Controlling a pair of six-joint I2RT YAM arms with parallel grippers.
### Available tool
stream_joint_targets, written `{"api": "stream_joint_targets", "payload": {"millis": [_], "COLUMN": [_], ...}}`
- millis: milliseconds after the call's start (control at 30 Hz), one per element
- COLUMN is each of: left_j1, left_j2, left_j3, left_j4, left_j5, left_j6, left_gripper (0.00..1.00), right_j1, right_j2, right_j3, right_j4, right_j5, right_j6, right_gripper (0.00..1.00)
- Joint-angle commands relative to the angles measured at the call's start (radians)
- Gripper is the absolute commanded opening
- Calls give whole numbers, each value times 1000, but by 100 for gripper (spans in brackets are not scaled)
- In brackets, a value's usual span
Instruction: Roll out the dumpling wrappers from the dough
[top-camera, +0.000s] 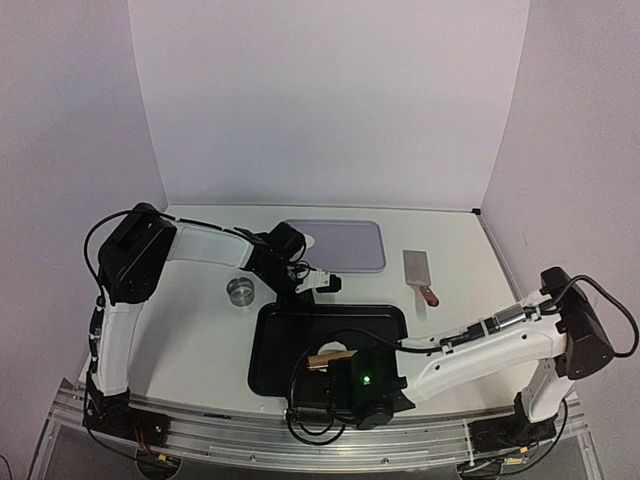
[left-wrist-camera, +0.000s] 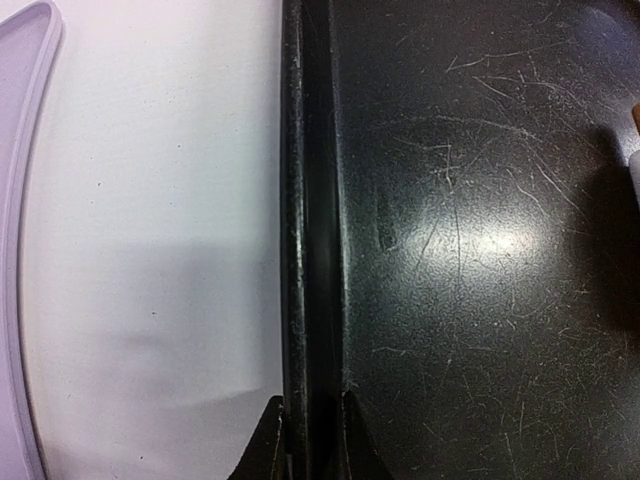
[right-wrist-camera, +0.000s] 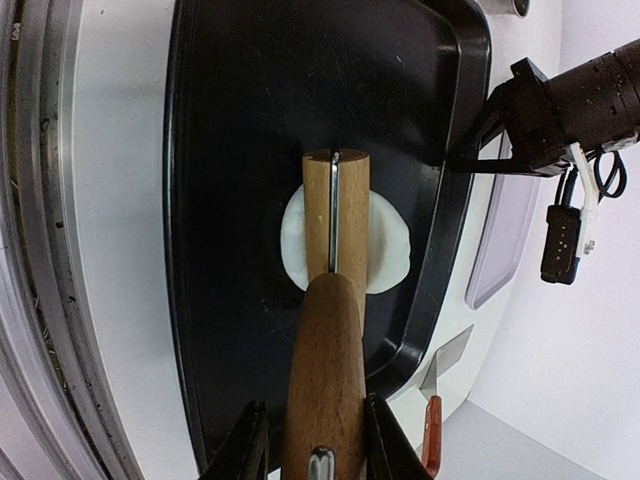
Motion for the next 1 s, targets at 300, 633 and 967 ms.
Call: {"api": "stream_joint_targets", "payload": {"millis": [300, 633, 967], "left_j1": [10, 9, 10], "left_j2": [22, 18, 20], "left_j3": [27, 11, 21], "left_j4": [47, 49, 49], "left_j5": [-112, -120, -115], "left_j6": [75, 86, 82], "left_gripper": [0, 0, 0], "right_j1": [3, -43, 8], "right_j2": [79, 107, 80], "right_j3": [-13, 14, -6], "right_j4": [-70, -72, -104], "right_j5": [-383, -308, -343], "right_j6": [73, 33, 97], "right_gripper": [0, 0, 0]}}
